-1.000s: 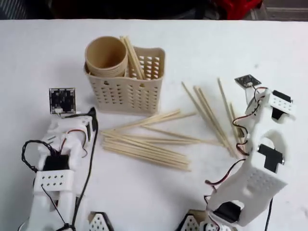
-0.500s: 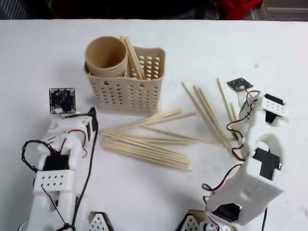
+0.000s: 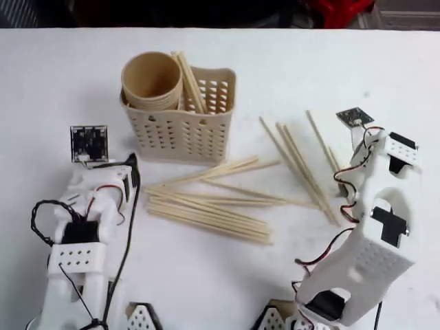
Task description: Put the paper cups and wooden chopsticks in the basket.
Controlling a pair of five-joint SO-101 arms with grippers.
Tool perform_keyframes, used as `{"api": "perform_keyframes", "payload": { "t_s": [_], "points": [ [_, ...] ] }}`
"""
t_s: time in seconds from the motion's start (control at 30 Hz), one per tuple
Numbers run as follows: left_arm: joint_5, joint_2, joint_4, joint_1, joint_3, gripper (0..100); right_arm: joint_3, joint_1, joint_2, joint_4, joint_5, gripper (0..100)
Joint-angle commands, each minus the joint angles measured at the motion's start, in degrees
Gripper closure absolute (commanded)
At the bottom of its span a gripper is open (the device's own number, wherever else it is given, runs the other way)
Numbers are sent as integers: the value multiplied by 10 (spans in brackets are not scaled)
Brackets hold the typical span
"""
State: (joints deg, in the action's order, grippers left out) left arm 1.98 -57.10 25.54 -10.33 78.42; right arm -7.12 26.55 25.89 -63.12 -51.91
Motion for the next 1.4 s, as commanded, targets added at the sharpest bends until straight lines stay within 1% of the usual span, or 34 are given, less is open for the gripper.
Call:
{"api": "perform_keyframes", "payload": {
  "t_s": [0.0, 0.33, 0.47, 0.6, 0.67, 0.73, 0.9, 1.07, 1.13, 1.23, 1.37],
  "points": [
    [7, -10, -13, 4, -2, 797, 15, 12, -1, -3, 5, 982],
    [7, -11, -13, 4, -2, 797, 11, -27, -181, -110, 6, 982],
    [7, -11, -13, 4, -2, 797, 11, -40, -209, -128, 11, 982],
    [7, -11, -13, 4, -2, 797, 16, -48, -227, -124, 59, 982],
    [7, -11, -13, 4, -2, 797, 18, -65, -250, -124, 84, 982],
    [7, -11, -13, 4, -2, 797, 23, -87, -284, -126, 131, 982],
    [7, -11, -13, 4, -2, 797, 35, -172, -427, -126, 258, 982],
    [7, -11, -13, 4, -3, 797, 76, -326, -571, -116, 377, 982],
    [7, -11, -13, 4, -3, 797, 103, -387, -598, -80, 411, 982],
    [7, -11, -13, 4, -3, 797, 128, -457, -603, 6, 452, 982],
    [7, -11, -13, 4, -3, 797, 129, -516, -570, 135, 476, 982]
  ]
}}
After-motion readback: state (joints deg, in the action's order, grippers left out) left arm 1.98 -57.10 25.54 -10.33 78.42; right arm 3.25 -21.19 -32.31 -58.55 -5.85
